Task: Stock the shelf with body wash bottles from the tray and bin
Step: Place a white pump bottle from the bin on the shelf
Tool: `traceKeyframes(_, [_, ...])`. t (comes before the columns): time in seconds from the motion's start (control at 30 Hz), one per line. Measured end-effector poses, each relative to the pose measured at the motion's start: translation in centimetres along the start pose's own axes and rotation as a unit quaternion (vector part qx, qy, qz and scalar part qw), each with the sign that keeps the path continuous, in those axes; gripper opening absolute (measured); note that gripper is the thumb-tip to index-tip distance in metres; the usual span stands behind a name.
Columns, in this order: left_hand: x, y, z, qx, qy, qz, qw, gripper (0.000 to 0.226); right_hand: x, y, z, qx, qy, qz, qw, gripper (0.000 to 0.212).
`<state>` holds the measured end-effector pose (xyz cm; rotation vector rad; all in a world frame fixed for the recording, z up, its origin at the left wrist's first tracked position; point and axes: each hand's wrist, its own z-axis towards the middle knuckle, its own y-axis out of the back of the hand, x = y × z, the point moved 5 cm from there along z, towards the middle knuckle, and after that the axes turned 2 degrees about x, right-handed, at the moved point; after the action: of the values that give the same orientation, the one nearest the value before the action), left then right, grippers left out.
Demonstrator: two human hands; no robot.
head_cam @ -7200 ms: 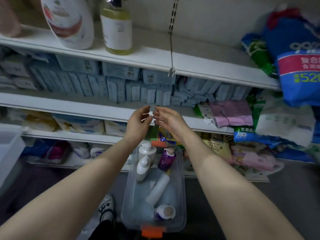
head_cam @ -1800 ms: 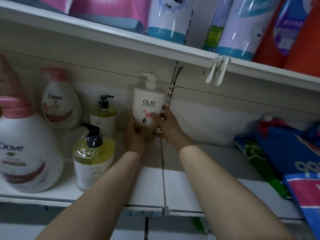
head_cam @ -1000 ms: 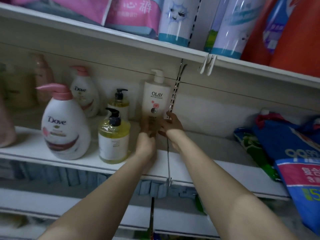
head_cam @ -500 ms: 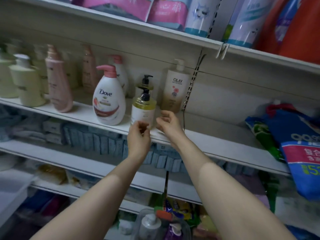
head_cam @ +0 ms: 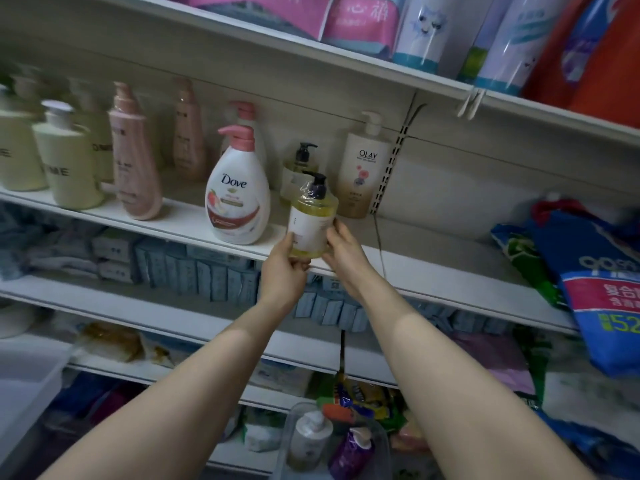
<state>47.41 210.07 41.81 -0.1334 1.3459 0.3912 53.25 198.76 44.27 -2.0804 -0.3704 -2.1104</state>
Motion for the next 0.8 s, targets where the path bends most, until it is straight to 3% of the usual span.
traceKeyframes(0.3, [-0.2, 1.9, 1.0, 0.018, 0.037, 0.044, 0.998, 0.063, 0.5, 0.0, 0.1, -0.007, -0.017, 0.008, 1.000, 0.045])
traceKeyframes(0.8, [-0.3, 1.8, 2.1, 0.063, 0.022, 0.071, 0.995, 0.068, 0.2, -0.9, -1.1, -0.028, -0.022, 0.017, 0.999, 0.047])
